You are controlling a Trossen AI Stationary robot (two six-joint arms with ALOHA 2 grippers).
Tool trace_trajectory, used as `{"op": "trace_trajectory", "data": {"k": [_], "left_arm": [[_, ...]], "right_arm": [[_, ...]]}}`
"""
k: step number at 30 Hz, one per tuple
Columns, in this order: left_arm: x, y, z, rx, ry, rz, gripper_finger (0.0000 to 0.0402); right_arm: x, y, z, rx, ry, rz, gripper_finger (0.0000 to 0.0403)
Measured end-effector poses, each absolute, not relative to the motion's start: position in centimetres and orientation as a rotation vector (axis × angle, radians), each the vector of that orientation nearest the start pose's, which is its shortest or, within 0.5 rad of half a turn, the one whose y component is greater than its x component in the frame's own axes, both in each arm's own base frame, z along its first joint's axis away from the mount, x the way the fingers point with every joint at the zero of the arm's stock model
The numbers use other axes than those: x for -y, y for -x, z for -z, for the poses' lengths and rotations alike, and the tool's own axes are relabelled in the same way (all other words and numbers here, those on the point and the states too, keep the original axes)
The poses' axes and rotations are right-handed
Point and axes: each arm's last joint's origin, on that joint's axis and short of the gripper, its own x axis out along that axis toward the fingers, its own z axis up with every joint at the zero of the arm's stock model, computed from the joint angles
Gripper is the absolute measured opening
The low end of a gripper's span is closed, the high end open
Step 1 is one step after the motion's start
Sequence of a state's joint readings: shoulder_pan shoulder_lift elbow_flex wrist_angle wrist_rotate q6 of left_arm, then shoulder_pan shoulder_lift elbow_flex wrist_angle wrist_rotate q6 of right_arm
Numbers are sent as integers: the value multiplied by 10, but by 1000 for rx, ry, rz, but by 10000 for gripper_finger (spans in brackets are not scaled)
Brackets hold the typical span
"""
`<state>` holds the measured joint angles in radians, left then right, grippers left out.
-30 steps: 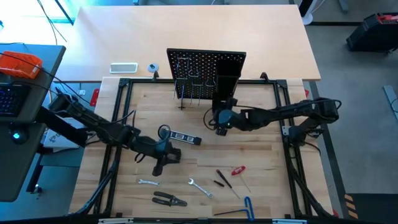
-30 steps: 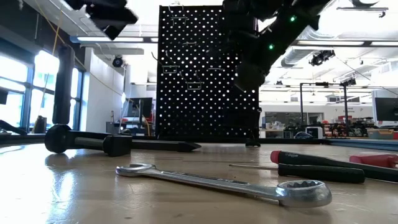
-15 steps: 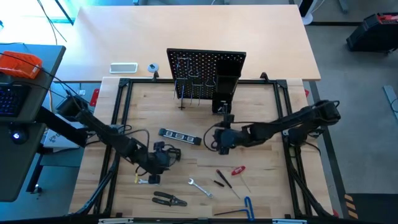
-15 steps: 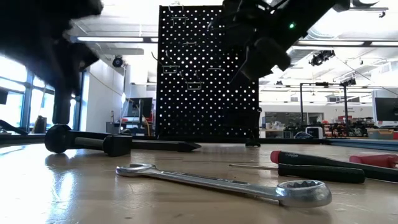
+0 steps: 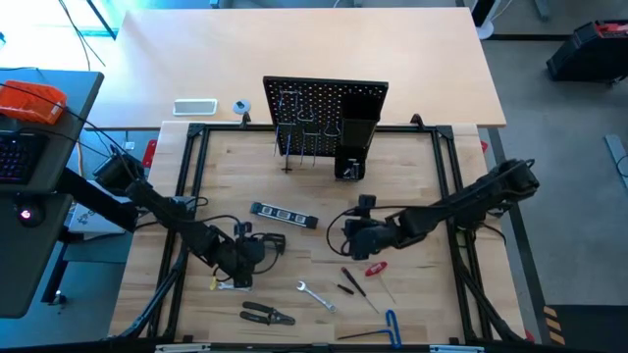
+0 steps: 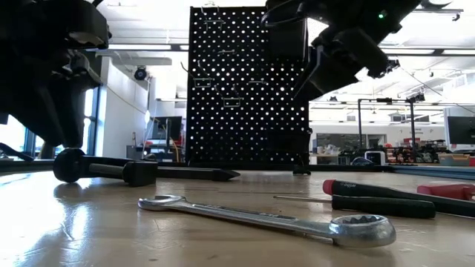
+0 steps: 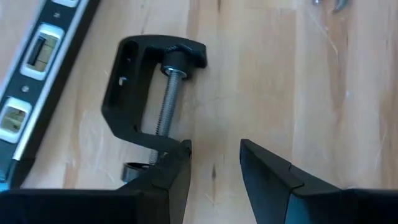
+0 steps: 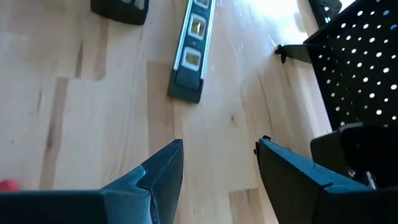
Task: Hang tools onto peg board
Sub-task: Hang the black clamp onto the peg board
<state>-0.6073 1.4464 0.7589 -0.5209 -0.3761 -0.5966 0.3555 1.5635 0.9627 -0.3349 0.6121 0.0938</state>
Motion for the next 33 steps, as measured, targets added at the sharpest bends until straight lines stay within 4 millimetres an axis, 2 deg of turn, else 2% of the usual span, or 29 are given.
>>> {"op": "trace_trajectory", "data": {"k": [12,20,33], "left_arm": [[129,-206,-166,-1111,-75,-132,129],[125,-202,-165,-1159,-117,-148,129],[124,-210,-167,-1097,-186,-106,140]], "right_arm": [[-109,-283,-202,-834,348,284,199],[-110,-283,-202,-830,329,290,199],[-112,-282,-202,-831,317,274,199]]}}
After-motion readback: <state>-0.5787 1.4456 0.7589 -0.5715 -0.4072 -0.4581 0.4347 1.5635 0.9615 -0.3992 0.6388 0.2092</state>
